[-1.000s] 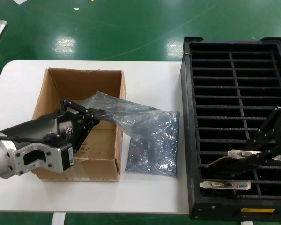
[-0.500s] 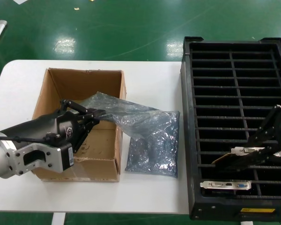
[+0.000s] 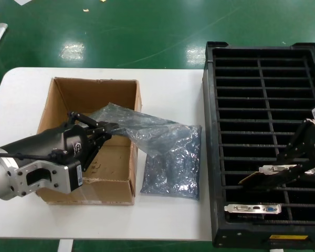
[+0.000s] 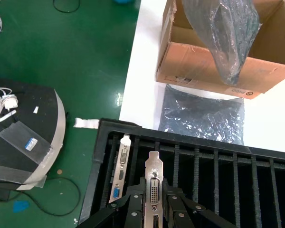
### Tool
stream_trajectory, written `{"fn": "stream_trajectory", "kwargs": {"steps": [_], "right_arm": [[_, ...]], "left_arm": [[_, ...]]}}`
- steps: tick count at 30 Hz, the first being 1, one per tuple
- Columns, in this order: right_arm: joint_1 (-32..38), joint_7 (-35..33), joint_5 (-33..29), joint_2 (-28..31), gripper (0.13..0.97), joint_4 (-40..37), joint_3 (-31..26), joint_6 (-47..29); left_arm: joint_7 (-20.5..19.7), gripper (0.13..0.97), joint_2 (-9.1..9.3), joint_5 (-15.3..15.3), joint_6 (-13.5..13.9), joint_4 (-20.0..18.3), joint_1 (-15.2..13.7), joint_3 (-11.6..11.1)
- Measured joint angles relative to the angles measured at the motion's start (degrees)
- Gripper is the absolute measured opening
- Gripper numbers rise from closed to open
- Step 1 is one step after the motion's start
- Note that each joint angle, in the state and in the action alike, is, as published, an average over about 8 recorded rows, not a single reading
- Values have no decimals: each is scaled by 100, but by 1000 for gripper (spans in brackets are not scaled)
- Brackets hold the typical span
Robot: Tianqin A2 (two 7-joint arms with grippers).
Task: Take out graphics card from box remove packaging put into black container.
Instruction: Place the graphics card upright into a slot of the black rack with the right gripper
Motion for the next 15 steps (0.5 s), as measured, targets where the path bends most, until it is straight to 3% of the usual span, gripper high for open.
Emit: {"fn": "stream_trajectory", "kwargs": {"steps": [15], "right_arm": [[148, -66, 167, 101, 187, 99, -167, -7]], "left_arm": [[0, 138, 0, 0, 0, 0, 0, 0]]}}
